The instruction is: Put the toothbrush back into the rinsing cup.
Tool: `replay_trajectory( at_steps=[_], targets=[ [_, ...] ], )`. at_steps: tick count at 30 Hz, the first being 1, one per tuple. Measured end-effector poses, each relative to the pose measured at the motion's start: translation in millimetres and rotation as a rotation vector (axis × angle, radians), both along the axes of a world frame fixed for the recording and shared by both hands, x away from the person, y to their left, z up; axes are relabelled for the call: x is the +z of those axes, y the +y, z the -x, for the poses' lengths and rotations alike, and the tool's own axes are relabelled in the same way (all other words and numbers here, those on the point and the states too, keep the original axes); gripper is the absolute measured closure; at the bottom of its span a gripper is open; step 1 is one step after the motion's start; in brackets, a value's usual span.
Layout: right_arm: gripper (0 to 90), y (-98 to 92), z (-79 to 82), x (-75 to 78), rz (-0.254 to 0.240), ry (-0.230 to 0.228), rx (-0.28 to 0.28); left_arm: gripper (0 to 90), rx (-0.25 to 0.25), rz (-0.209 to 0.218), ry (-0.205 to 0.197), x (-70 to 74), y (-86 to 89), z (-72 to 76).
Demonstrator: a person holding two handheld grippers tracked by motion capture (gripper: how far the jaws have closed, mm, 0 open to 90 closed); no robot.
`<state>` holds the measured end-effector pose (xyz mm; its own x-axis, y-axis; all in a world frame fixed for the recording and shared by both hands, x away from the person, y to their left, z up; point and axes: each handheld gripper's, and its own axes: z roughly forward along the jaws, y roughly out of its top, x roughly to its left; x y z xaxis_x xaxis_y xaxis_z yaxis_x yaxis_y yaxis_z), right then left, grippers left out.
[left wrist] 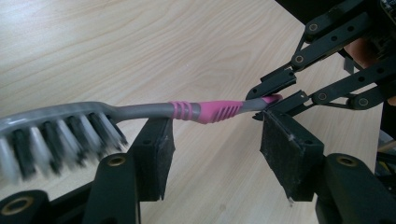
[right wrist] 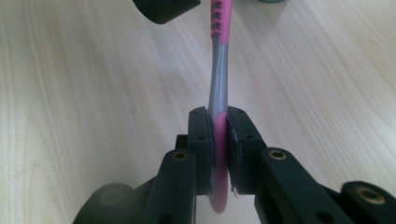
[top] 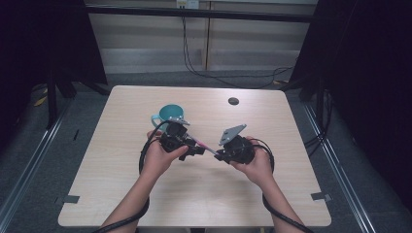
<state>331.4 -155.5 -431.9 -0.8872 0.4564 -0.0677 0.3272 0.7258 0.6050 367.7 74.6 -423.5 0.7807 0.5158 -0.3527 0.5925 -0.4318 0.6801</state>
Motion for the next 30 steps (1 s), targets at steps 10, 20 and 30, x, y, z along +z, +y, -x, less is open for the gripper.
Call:
replay_trajectory(
  at_steps=[10, 20, 30],
  targets=[
    [80.9, 2.4, -0.8, 0.1, -0.017, 0.002, -0.012, 51.2, 0.056, 0.049, 0.024, -1.2, 3.7, -1.3],
    [80.9, 5.8, 0.1, 1.3, -0.036, 0.000, -0.005, 52.4, 0.072, 0.086, 0.050, -1.3, 6.2, -2.6],
    [80.9, 6.4, 0.7, 3.0, -0.041, -0.003, -0.005, 59.1, 0.087, 0.116, 0.053, 3.1, 5.0, -2.3]
  ],
)
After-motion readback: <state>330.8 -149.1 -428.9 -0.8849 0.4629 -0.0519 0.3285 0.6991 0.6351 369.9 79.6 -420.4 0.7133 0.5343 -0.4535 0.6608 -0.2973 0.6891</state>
